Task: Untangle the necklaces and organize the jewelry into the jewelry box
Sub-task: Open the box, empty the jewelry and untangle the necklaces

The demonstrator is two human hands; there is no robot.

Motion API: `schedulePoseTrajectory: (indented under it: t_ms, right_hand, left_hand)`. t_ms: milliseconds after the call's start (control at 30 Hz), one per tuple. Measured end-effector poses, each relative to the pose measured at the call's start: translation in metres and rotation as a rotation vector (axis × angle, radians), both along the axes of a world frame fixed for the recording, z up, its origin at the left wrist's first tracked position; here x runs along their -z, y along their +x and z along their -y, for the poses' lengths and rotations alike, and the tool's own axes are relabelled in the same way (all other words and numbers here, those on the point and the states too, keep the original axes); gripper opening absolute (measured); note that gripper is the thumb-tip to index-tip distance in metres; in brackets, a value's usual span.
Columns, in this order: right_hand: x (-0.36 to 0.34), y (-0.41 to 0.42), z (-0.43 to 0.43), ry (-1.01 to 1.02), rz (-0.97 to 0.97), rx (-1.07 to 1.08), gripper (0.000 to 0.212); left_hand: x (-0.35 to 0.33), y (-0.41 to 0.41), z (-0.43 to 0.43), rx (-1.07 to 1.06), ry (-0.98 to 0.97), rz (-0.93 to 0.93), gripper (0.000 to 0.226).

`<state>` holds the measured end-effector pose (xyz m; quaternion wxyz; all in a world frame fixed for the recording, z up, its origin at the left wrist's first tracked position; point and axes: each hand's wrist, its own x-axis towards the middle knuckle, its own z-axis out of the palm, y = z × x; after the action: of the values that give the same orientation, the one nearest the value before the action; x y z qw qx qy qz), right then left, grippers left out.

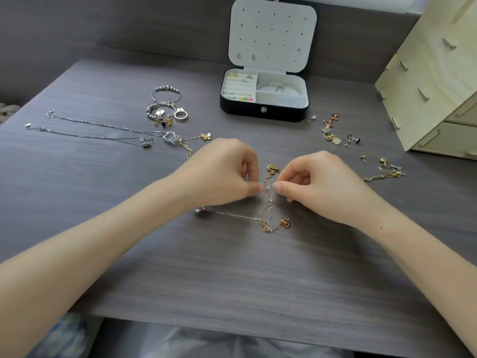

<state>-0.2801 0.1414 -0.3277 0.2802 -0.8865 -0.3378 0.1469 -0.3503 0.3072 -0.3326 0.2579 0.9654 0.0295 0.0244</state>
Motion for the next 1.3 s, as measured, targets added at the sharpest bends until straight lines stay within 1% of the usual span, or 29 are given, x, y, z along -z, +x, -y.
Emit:
schedulePoseTrajectory:
  t_ms: [100, 233, 467, 600, 700, 867, 933, 1000, 1100, 1200, 1300]
  right_hand:
    - [0.0, 0.001, -0.009, -0.057, 0.002, -0.027, 0.013]
    - [0.003, 0.006, -0.013, -0.029, 0.035, 0.021, 0.012]
    - [0.009, 0.008, -0.016, -0.04, 0.028, -0.031, 0.019]
    - [0.01, 0.012, -0.01, -0.046, 0.012, -0.062, 0.01]
    - [0.011, 0.016, -0.005, -0.032, 0.063, -0.065, 0.014]
    - [0.008, 0.02, 0.001, -0.039, 0.144, -0.07, 0.026]
    - [0.01, 0.021, 0.0, -0.047, 0.162, -0.093, 0.022]
    - [0.012, 0.021, -0.003, -0.048, 0.168, -0.103, 0.012]
    - [0.013, 0.023, -0.006, -0.053, 0.171, -0.1, 0.006]
    - [0.013, 0.025, -0.006, -0.037, 0.186, -0.08, 0.009]
    - [0.016, 0.028, -0.007, 0.034, 0.211, -0.026, 0.007]
  left_hand:
    - [0.002, -0.004, 0.004, -0.007, -0.022, -0.045, 0.018]
    - [0.006, -0.003, 0.005, -0.038, -0.048, -0.059, 0.019]
    - [0.008, -0.005, 0.002, -0.02, -0.077, -0.051, 0.011]
    - [0.009, -0.008, 0.001, -0.009, -0.095, -0.041, 0.007]
    - [0.01, -0.009, 0.0, -0.002, -0.095, -0.021, 0.011]
    - [0.012, -0.013, -0.003, 0.039, -0.117, 0.02, 0.026]
    - [0.012, -0.014, -0.002, 0.059, -0.118, 0.046, 0.022]
    - [0.012, -0.014, 0.001, 0.046, -0.129, 0.059, 0.004]
    - [0.015, -0.013, 0.006, 0.009, -0.119, 0.058, 0.016]
    - [0.016, -0.012, 0.008, 0.0, -0.09, 0.06, 0.017]
    - [0.016, -0.012, 0.008, -0.003, -0.086, 0.043, 0.015]
